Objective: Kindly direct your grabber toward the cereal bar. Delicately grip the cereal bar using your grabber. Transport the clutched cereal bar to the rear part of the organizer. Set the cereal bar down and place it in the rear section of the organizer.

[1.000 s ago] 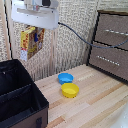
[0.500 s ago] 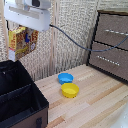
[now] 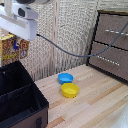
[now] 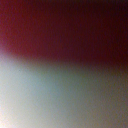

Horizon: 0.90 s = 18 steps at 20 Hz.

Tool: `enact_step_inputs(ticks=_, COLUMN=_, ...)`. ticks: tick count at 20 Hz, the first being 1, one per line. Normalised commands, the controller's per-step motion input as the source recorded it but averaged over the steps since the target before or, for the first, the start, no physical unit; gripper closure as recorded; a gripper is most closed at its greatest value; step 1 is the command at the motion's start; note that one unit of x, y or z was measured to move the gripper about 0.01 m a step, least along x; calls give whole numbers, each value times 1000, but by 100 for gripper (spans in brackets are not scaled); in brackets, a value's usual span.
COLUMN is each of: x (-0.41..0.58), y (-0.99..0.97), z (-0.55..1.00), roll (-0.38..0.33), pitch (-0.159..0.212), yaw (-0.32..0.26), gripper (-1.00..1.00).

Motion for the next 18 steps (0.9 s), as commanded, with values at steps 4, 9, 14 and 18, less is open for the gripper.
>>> enact_step_inputs(ticks=4, x=241, y=555, z=74, roll=36, pitch=61, yaw=-162, gripper=100)
enact_step_inputs(ticks=9, x=225, y=545, z=25, roll=20, pitch=107, yaw=-142, gripper=100)
enact_step_inputs(ticks=14, x=245, y=391, z=-185, roll=-24, pitch=235, yaw=-102, gripper=100)
enact_step_inputs(ticks=18, x=616, y=38, z=-277, roll=-10, pitch=176, yaw=-42, gripper=100)
